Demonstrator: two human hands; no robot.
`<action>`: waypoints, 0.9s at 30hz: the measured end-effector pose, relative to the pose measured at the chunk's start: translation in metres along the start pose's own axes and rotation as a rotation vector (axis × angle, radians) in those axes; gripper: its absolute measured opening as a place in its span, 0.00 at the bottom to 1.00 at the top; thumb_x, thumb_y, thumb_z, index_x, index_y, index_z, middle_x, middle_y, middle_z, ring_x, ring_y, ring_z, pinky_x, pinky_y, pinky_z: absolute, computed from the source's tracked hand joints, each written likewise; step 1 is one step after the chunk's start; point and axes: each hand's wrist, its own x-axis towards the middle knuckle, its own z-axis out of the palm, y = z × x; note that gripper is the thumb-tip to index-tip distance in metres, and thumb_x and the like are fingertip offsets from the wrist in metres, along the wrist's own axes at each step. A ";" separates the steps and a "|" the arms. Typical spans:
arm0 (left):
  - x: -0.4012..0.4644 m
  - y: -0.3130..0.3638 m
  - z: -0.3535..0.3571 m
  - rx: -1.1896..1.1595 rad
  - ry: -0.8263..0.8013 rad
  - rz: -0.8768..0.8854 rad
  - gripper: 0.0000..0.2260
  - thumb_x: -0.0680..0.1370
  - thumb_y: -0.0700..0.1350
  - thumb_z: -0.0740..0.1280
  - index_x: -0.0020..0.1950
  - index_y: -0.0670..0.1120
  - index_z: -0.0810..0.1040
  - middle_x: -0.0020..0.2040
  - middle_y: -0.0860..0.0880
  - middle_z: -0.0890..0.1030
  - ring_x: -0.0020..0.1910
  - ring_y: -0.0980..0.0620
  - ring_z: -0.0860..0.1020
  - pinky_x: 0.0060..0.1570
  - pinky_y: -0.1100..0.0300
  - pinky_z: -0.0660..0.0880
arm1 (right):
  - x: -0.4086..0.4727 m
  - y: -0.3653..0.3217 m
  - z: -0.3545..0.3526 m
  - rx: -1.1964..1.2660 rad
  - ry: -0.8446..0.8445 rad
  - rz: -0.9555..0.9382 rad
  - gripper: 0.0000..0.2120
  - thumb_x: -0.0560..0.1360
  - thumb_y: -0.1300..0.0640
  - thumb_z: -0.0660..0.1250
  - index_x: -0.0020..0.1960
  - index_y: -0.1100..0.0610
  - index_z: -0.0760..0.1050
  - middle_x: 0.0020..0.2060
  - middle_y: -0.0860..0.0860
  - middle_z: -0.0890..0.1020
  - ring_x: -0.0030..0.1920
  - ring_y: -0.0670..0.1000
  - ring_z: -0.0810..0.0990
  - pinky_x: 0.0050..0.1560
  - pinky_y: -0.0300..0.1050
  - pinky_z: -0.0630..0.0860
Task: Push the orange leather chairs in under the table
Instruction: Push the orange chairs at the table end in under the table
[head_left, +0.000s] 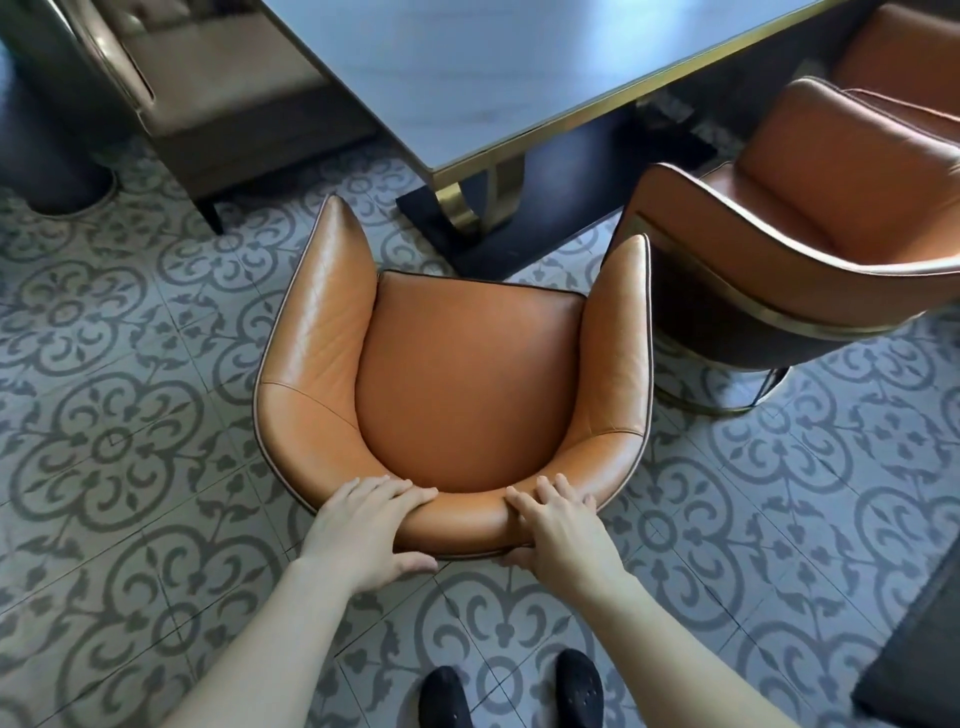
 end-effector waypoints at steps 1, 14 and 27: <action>0.000 -0.001 0.000 0.005 0.029 0.010 0.37 0.71 0.73 0.64 0.77 0.64 0.59 0.76 0.58 0.65 0.76 0.53 0.60 0.75 0.54 0.54 | 0.000 0.000 -0.001 -0.001 0.004 -0.004 0.37 0.75 0.40 0.73 0.78 0.50 0.64 0.68 0.57 0.72 0.71 0.62 0.65 0.63 0.63 0.71; 0.002 0.000 0.011 0.026 0.174 0.025 0.39 0.64 0.80 0.52 0.71 0.65 0.70 0.61 0.62 0.78 0.61 0.57 0.75 0.64 0.55 0.70 | 0.003 0.008 -0.010 0.031 0.012 -0.051 0.29 0.75 0.44 0.74 0.73 0.49 0.70 0.62 0.53 0.75 0.68 0.57 0.68 0.59 0.59 0.70; 0.034 0.044 0.000 -0.055 0.164 -0.058 0.39 0.65 0.79 0.53 0.74 0.66 0.64 0.70 0.62 0.72 0.70 0.57 0.68 0.71 0.55 0.60 | 0.028 0.064 -0.037 0.087 -0.013 -0.069 0.24 0.71 0.48 0.77 0.66 0.48 0.77 0.56 0.51 0.77 0.63 0.55 0.71 0.49 0.54 0.64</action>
